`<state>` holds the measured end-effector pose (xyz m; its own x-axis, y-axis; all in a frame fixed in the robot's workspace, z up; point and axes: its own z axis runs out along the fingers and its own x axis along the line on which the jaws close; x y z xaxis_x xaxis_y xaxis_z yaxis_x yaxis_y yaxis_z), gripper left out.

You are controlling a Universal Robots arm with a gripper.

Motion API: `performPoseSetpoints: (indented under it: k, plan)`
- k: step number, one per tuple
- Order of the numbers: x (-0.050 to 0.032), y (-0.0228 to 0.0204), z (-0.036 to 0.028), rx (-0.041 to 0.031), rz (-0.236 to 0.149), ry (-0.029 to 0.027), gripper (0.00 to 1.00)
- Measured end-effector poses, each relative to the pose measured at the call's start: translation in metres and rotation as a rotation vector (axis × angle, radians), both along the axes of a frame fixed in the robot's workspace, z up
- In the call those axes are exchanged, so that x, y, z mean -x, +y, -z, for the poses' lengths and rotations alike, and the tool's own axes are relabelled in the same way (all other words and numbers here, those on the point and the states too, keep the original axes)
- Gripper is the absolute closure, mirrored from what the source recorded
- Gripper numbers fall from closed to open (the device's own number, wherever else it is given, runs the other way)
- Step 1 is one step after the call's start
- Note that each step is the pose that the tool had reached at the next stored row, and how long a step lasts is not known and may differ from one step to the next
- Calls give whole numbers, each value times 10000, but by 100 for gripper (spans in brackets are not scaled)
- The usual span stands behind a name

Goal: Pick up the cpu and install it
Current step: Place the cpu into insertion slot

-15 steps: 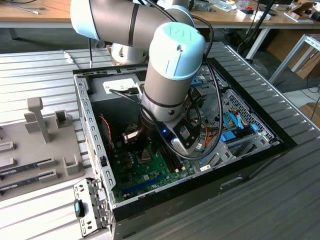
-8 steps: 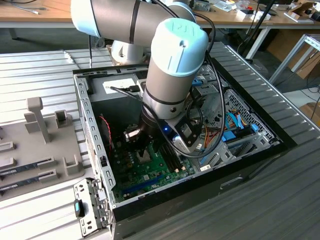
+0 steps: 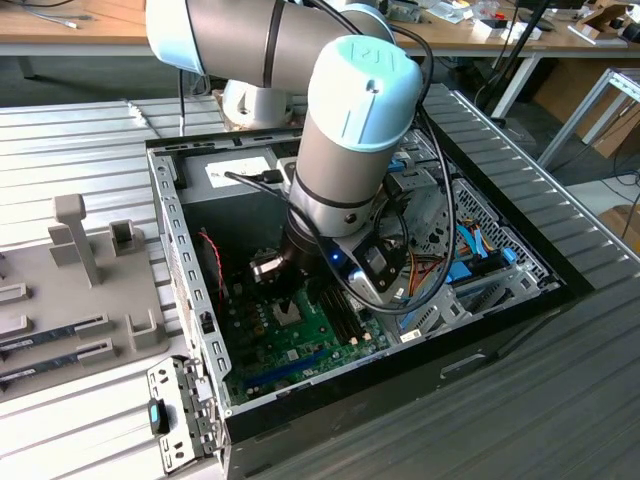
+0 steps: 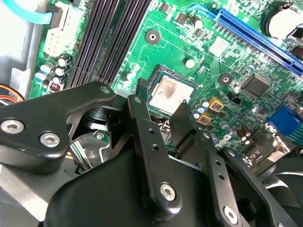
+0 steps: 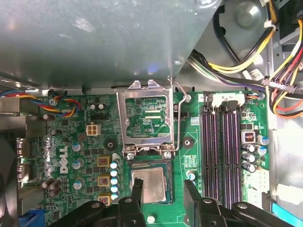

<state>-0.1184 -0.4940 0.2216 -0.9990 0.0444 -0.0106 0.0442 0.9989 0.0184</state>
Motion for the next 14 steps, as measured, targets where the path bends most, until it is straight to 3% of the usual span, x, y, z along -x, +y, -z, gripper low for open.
performPoseSetpoints:
  k: [4, 9, 14]
  plan:
    - [19, 0, 2, 0, -10, 2, 54]
    - [44, 4, 80, 0, -756, 1, 54]
    - [144, 16, 92, 0, -749, 0, 54]
